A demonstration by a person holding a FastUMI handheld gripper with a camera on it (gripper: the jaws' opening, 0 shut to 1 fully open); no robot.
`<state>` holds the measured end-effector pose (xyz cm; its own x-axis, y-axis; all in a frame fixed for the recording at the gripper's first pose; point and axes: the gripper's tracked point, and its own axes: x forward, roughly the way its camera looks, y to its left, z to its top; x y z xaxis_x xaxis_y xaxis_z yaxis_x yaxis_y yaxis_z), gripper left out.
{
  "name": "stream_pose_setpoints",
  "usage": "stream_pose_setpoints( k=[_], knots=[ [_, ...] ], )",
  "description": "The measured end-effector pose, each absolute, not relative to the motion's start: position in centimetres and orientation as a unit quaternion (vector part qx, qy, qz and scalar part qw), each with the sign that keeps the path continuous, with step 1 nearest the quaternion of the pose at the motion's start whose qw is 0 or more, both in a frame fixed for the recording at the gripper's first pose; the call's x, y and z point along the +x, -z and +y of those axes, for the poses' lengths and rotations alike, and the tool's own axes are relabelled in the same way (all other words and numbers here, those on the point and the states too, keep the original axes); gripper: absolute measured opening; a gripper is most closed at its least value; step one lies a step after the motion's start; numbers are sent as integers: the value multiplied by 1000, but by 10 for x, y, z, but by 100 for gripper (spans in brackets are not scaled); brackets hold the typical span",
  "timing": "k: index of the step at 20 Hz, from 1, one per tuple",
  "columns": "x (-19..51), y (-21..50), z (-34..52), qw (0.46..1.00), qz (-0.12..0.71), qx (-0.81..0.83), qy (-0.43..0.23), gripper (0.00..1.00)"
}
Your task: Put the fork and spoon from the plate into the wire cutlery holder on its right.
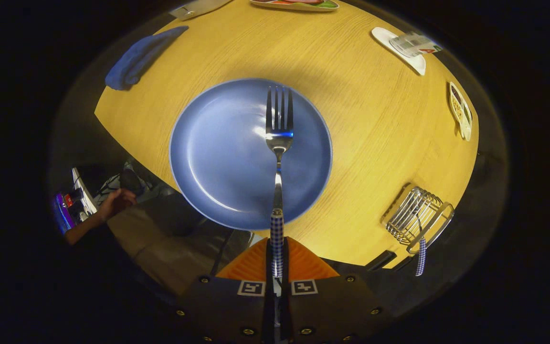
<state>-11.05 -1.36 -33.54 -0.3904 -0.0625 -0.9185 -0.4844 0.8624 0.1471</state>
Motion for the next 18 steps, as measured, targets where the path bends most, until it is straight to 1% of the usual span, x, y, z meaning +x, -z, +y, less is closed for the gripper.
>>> stream_pose_setpoints(
  k=[6, 18],
  knots=[
    [-121, 303, -62, 512, 819, -175, -192, 5],
    [-124, 244, -191, 461, 859, -190, -120, 5]
  ],
)
